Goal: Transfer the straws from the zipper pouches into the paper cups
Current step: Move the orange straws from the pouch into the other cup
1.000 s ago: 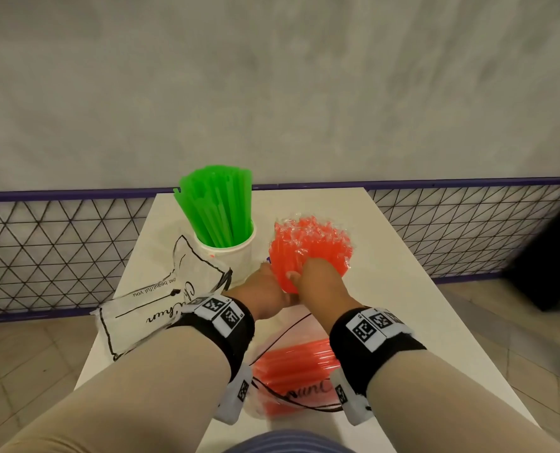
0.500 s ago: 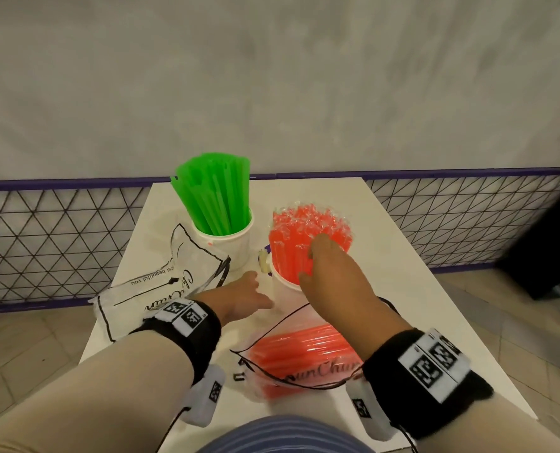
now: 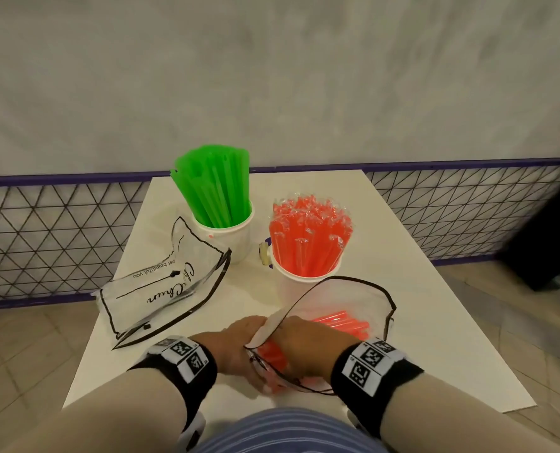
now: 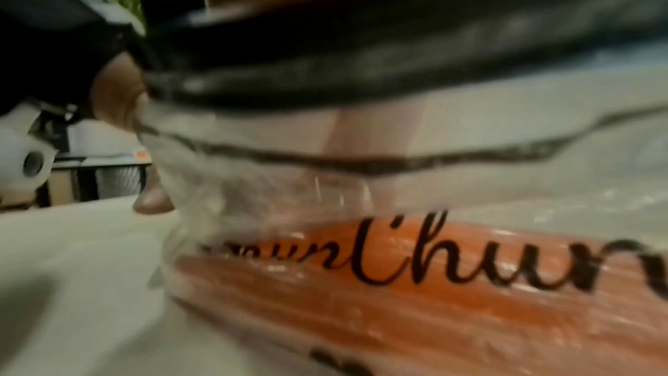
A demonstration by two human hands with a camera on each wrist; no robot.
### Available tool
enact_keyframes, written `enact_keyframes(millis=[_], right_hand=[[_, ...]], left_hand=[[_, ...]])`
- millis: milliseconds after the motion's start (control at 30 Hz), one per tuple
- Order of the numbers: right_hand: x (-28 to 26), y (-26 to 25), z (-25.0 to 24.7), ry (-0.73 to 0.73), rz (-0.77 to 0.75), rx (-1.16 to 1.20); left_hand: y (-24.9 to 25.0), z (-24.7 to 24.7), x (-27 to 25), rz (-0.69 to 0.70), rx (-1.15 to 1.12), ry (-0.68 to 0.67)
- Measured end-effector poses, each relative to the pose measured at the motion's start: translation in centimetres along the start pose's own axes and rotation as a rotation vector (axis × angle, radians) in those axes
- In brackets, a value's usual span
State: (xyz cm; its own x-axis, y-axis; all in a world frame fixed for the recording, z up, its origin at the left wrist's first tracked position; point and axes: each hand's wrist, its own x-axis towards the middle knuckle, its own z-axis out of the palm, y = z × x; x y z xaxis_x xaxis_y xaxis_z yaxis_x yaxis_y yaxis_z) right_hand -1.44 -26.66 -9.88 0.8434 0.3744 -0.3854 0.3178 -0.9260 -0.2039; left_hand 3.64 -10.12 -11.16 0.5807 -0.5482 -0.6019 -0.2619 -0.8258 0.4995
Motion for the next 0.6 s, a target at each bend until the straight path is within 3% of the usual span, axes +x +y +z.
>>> enact_keyframes(millis=[233,600], right_hand=[[0.0,-0.2,0.7,0.044,0.025,0.077],[-1.5,-0.2,-0.5,0.189,-0.038,-0.069]], left_hand=[[-1.7,2.5,1.5,-0.005,0.116,0.179],[-0.6,1.8,0.1,-0.034,0.142,0.103]])
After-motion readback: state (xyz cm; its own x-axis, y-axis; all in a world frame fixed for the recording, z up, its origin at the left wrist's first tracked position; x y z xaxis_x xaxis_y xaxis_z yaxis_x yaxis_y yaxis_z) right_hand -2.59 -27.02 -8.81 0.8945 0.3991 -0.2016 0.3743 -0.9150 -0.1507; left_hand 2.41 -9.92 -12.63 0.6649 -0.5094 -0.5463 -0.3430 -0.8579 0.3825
